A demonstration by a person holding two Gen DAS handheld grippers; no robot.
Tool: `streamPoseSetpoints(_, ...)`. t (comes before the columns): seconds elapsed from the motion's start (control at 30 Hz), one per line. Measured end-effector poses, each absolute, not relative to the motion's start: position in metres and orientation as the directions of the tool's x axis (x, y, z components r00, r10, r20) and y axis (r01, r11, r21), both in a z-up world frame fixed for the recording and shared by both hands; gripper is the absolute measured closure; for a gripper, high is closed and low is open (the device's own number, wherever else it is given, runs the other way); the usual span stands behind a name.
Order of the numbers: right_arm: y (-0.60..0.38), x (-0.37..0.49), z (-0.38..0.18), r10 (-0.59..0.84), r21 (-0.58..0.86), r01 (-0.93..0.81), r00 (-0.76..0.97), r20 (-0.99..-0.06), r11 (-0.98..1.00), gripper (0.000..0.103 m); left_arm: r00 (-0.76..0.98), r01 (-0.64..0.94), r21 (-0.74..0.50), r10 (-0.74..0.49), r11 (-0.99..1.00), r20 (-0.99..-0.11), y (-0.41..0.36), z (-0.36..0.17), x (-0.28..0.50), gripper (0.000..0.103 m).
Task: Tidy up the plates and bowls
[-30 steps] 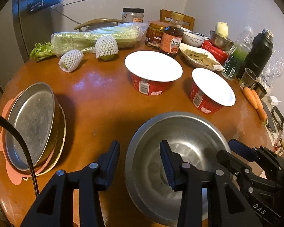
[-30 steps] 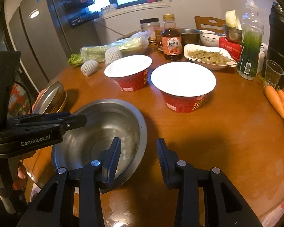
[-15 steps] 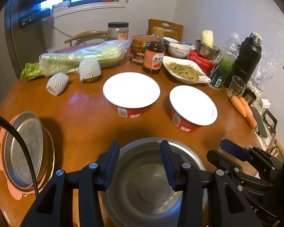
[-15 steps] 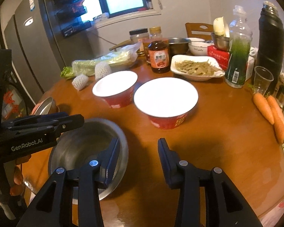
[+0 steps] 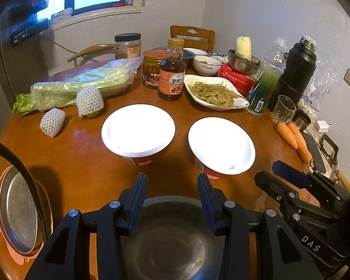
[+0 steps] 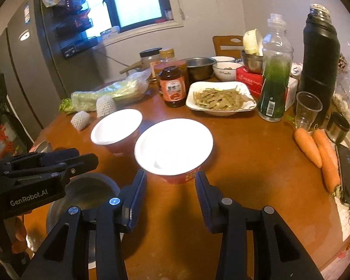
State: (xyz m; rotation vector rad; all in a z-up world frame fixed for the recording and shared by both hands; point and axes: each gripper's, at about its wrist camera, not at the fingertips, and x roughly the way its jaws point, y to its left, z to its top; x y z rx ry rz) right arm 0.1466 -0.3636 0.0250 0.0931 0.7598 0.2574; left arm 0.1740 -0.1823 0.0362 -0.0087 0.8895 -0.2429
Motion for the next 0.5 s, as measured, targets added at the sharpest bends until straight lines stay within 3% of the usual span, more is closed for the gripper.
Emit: streamPoseSetpoints(0.5, -0.38, 0.18, 0.013, 0.226, 0.191, -0.128, 0.684, -0.694, 0.973, 0.059, 0.552, 0.239, -0.131, -0.245, 0.962, -0.797, -0.206, 0.025, 0.211, 0.054)
